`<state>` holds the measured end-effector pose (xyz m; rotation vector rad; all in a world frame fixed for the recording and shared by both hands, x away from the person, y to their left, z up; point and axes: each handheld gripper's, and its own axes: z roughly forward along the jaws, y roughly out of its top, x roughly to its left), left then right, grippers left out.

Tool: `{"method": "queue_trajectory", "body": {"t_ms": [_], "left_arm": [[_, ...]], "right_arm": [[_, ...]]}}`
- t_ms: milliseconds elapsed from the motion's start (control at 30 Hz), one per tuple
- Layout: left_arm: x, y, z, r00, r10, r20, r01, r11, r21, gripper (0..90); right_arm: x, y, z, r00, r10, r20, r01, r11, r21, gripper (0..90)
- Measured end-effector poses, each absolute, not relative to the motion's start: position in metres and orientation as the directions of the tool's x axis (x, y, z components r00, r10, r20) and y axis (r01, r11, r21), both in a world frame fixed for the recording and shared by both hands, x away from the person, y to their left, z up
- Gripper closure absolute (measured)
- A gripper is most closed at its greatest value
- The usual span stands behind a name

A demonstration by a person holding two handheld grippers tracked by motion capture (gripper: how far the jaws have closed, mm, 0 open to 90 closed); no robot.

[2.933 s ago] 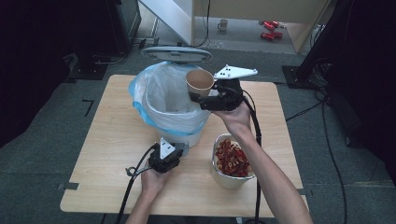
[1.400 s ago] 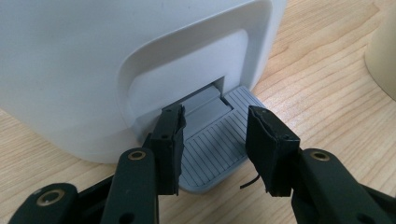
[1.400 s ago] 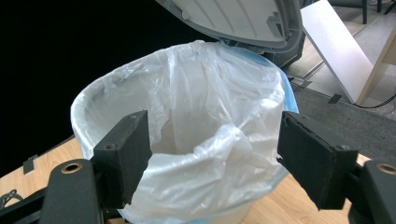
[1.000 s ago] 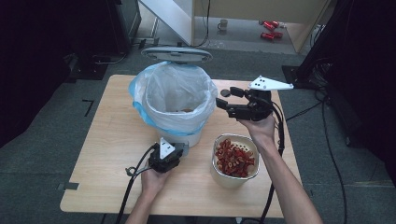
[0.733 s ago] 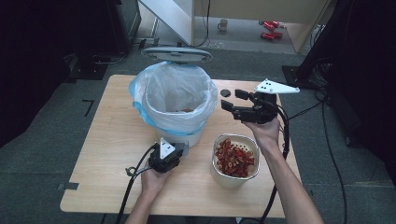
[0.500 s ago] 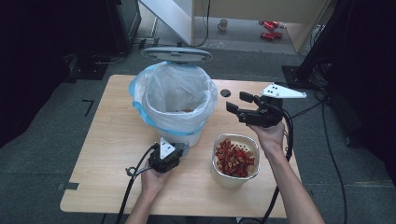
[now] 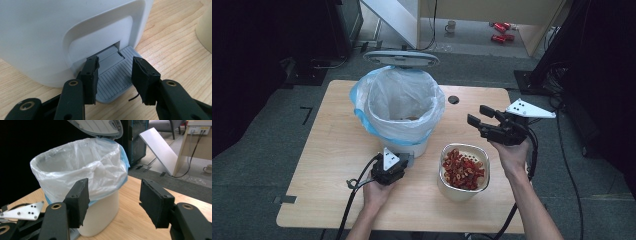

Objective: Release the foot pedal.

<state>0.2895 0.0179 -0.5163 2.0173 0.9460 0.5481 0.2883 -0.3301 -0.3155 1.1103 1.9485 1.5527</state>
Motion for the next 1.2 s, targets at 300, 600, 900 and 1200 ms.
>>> {"method": "queue_trajectory", "body": {"t_ms": [300, 600, 900, 1200], "left_arm": [[0.290, 0.018, -0.516, 0.622, 0.782, 0.040, 0.423, -0.379, 0.823, 57.4], [0.290, 0.018, -0.516, 0.622, 0.782, 0.033, 0.427, -0.374, 0.823, 57.3], [0.290, 0.018, -0.516, 0.624, 0.781, 0.035, 0.426, -0.378, 0.822, 57.3], [0.290, 0.018, -0.517, 0.622, 0.782, 0.035, 0.425, -0.376, 0.823, 57.4]], "right_arm": [[0.277, -0.350, -0.332, -0.565, 0.807, 0.171, 0.341, 0.039, 0.939, 42.2], [0.265, -0.366, -0.354, -0.531, 0.827, 0.186, 0.355, 0.018, 0.935, 42.7], [0.254, -0.379, -0.377, -0.504, 0.834, 0.224, 0.373, -0.024, 0.927, 42.9], [0.244, -0.390, -0.410, -0.458, 0.845, 0.276, 0.414, -0.072, 0.907, 43.1]]}}
